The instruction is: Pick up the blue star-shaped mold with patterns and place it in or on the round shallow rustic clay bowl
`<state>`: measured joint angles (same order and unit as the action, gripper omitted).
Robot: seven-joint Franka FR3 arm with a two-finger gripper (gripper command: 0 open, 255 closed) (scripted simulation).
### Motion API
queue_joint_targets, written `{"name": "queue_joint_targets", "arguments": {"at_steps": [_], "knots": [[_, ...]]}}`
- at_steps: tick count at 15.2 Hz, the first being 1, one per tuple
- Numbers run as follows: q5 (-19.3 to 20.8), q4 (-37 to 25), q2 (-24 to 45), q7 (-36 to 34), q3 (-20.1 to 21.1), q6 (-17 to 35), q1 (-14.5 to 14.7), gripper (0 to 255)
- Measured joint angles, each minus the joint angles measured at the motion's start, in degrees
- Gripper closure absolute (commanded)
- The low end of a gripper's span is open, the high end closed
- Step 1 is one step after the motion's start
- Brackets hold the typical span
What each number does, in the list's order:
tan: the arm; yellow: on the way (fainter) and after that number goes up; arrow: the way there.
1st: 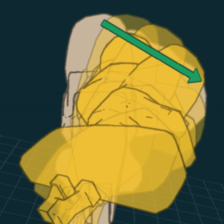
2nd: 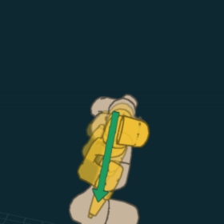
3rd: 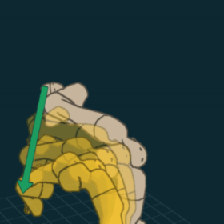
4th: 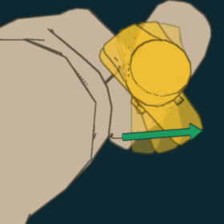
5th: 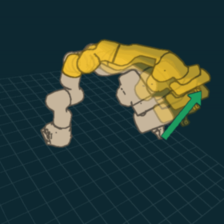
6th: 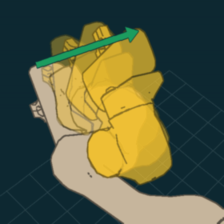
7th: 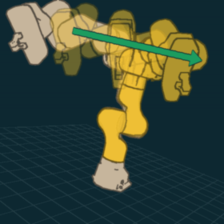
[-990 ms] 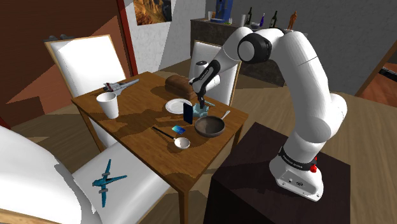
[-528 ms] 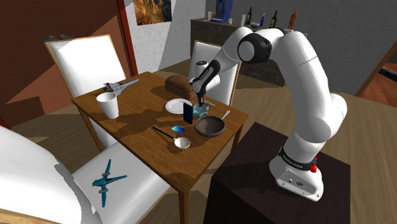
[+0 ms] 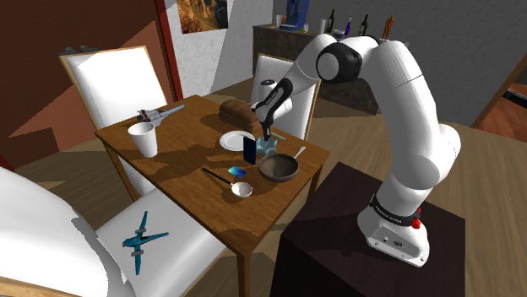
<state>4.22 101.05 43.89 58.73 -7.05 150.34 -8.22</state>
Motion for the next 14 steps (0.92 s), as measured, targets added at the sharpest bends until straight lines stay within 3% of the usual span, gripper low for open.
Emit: {"name": "queue_joint_targets", "arguments": {"at_steps": [14], "knots": [[0.28,2.07,-8.52,0.64,-0.34,-6.38,0.39,255]]}}
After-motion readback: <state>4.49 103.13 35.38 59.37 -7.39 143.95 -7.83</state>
